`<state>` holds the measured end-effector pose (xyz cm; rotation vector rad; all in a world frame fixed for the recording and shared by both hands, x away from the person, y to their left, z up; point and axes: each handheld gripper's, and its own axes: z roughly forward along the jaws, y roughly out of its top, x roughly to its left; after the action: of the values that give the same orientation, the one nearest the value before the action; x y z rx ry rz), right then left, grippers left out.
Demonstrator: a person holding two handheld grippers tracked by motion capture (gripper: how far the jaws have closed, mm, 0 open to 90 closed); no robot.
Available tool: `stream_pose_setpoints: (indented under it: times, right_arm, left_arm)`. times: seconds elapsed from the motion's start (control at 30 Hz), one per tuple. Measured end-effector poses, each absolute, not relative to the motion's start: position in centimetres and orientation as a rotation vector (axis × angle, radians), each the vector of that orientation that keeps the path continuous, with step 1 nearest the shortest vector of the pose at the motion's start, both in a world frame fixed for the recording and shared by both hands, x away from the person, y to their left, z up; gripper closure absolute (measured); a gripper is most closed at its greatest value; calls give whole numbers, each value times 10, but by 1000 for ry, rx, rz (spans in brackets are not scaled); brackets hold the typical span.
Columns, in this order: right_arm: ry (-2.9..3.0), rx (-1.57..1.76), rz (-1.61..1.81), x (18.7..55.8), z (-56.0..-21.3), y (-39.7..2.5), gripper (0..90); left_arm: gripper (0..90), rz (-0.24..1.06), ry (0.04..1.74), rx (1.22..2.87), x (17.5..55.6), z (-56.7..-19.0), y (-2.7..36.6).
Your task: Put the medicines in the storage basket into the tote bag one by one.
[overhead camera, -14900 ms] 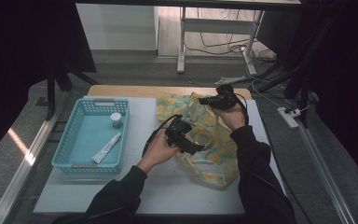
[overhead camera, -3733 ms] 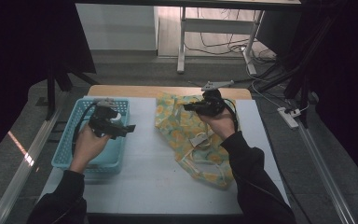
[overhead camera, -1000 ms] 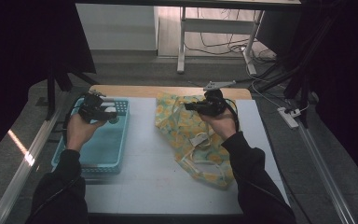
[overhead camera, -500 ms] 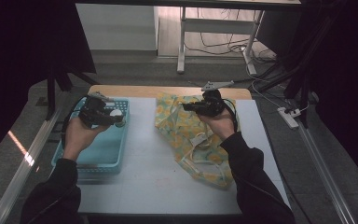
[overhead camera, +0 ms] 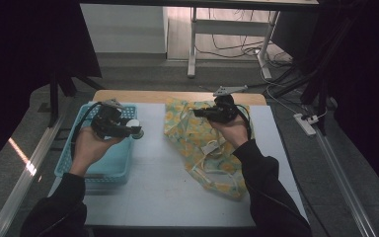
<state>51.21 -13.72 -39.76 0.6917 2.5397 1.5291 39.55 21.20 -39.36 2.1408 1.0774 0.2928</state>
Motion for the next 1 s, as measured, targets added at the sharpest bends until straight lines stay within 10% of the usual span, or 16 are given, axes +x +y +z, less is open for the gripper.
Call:
stream_pose_setpoints:
  times: [1.0]
  right_arm:
    - [2521,779,1485,527,-404,-147,892]
  left_arm:
    - [510,173,722,2262,424,-399,51]
